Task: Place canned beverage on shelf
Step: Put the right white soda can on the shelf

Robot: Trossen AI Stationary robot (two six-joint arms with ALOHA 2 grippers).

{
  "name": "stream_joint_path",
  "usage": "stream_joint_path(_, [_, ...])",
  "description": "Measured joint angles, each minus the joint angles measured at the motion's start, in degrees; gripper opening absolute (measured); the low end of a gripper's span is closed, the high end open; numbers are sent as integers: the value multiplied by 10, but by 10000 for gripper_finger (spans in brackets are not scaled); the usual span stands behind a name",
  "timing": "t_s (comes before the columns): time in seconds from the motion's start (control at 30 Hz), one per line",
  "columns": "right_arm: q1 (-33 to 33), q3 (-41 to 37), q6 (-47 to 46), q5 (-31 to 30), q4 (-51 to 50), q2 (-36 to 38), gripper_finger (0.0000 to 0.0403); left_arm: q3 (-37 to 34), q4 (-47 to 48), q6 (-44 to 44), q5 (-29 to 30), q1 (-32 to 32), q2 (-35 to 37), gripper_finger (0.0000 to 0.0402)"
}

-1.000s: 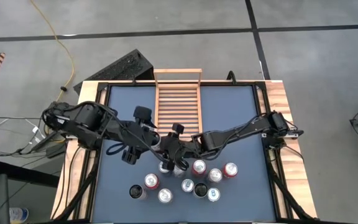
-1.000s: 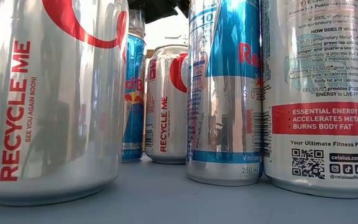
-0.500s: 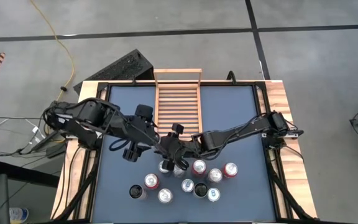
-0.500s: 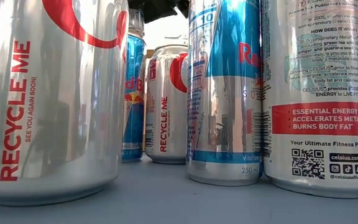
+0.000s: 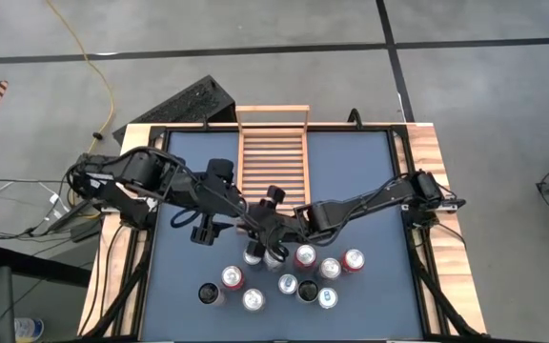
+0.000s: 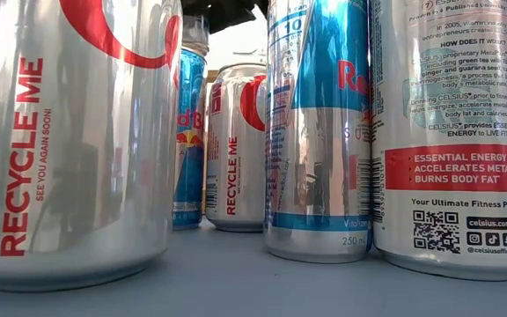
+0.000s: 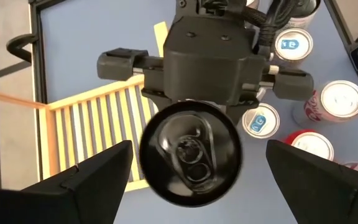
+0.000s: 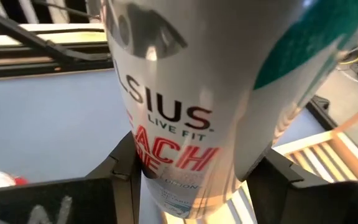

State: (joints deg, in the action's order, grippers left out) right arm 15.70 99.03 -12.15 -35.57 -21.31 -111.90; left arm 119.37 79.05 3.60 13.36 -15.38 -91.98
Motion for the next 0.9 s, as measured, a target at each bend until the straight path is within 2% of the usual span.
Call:
stream_joint_path(0.23, [1, 0, 0, -9, 9, 0, 189, 0, -2, -13, 19, 0, 0, 358])
stream_joint_path(0.9, [1, 0, 5, -82, 9, 0, 189, 0, -6, -35, 40, 9, 0, 358])
